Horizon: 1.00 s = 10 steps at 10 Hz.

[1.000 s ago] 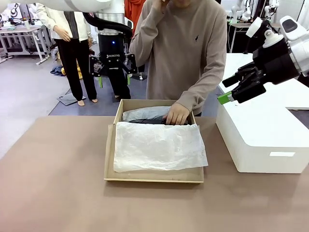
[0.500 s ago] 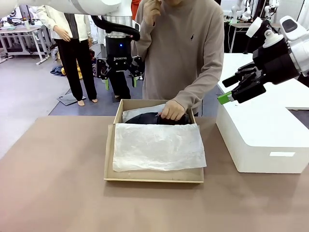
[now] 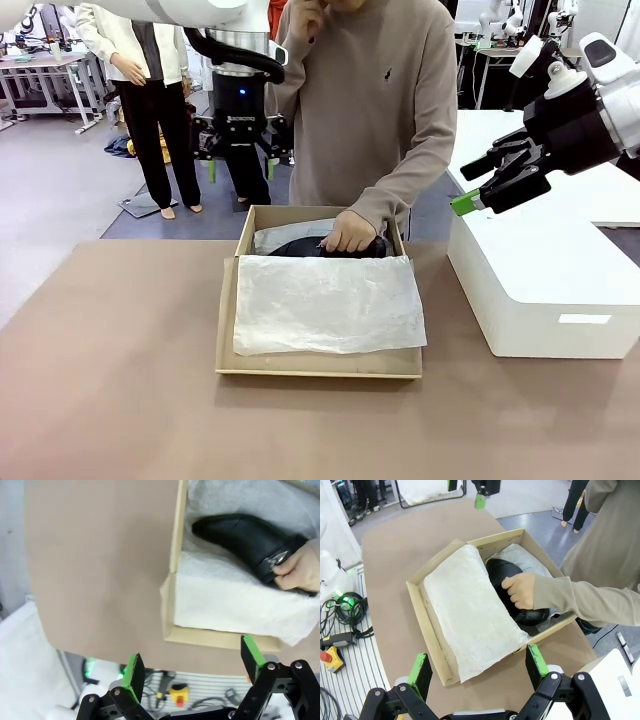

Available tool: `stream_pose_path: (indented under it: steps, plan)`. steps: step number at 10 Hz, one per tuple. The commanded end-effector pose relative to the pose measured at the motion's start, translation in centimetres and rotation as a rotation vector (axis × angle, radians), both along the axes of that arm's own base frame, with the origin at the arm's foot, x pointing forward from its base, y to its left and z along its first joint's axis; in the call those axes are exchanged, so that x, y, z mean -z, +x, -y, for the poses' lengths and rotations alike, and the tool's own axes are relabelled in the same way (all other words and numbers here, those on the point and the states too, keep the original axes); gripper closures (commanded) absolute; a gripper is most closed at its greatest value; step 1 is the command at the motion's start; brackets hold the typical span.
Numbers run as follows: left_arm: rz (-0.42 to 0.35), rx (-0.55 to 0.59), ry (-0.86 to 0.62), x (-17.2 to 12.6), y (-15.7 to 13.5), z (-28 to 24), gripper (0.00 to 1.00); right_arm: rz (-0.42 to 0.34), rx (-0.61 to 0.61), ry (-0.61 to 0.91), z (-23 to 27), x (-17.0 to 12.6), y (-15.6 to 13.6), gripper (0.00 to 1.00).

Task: Pack the shoes into the box.
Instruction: Close the Shoes Box.

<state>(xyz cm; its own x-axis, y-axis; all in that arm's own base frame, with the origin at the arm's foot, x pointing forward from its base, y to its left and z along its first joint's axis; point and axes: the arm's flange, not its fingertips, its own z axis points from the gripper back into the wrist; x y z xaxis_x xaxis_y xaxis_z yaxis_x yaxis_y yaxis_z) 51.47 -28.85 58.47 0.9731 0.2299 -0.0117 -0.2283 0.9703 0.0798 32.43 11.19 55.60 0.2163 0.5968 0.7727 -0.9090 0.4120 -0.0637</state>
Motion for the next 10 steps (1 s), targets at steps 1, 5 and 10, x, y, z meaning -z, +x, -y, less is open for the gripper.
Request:
stream_pose_path:
  steps: [1, 5, 10]
  plan:
    - [-0.019, 0.178, 0.021, -0.8, -1.3, -4.0, 0.0, 0.014, -0.024, 0.018, 0.0, 0.1, 0.4, 0.0]
    - [-0.098, 0.517, 0.031, -0.5, -1.4, -11.5, 0.0, 0.014, -0.024, 0.018, 0.0, 0.1, 0.4, 0.0]
    - [-0.088, 1.014, -0.067, 0.1, -1.0, -18.8, 0.0, 0.014, -0.024, 0.018, 0.0, 0.1, 0.4, 0.0]
